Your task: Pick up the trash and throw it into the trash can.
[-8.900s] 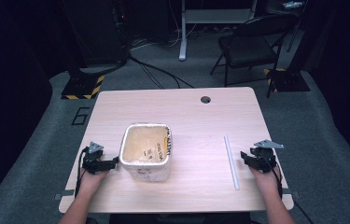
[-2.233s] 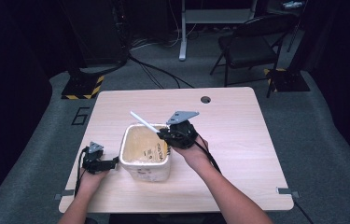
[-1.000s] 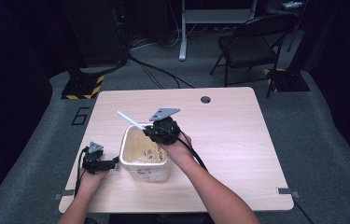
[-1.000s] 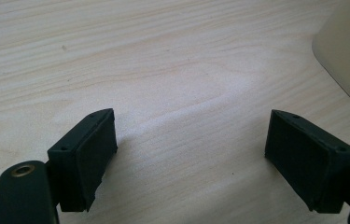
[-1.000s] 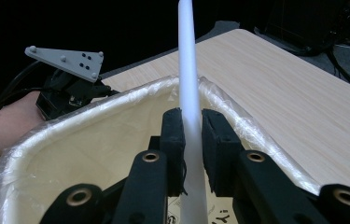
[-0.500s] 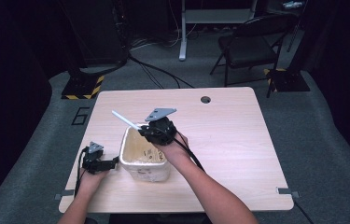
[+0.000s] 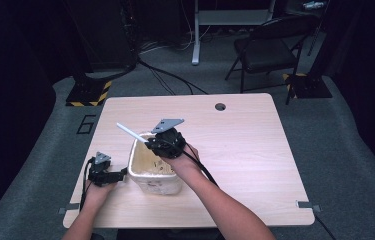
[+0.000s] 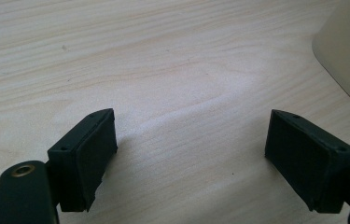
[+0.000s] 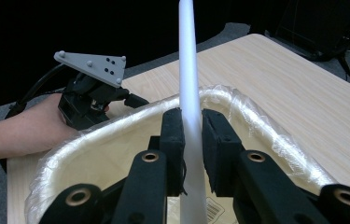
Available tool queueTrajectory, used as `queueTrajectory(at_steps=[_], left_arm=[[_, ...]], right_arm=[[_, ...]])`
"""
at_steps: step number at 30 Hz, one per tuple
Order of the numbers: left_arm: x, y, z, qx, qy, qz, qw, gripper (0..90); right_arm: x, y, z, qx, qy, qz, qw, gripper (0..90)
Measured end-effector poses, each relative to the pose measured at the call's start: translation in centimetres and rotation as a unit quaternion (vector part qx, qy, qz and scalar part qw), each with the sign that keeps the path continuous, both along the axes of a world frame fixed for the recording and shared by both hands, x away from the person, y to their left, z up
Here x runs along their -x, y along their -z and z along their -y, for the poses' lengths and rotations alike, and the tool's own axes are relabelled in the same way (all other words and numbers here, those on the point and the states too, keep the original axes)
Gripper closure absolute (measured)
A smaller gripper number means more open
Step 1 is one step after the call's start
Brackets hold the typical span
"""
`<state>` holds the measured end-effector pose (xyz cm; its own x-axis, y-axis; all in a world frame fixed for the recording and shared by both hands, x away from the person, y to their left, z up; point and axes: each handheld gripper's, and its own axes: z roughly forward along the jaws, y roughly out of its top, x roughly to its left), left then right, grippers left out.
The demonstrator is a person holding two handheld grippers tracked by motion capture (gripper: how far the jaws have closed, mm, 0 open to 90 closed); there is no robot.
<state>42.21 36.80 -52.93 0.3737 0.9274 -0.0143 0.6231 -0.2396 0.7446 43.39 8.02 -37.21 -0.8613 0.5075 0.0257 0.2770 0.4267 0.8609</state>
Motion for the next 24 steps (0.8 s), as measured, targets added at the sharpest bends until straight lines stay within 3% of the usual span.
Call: queueTrajectory(at_steps=[8,14,24], left_arm=[[0.0,0.0,0.0,0.001,0.0,0.0,1.0,16.3],[0.0,0.0,0.0,0.001,0.0,0.0,1.0,16.3],[0.0,0.0,0.0,0.001,0.0,0.0,1.0,16.3]], right_arm=[[0.2,0.4,-0.5,0.01,-0.007,-0.005,0.9999,78.1],[0.2,0.6,-0.4,0.013,0.002,-0.006,0.9999,67.4],[0.3,0.3,0.9,0.016,0.014,0.004,0.9998,60.4]])
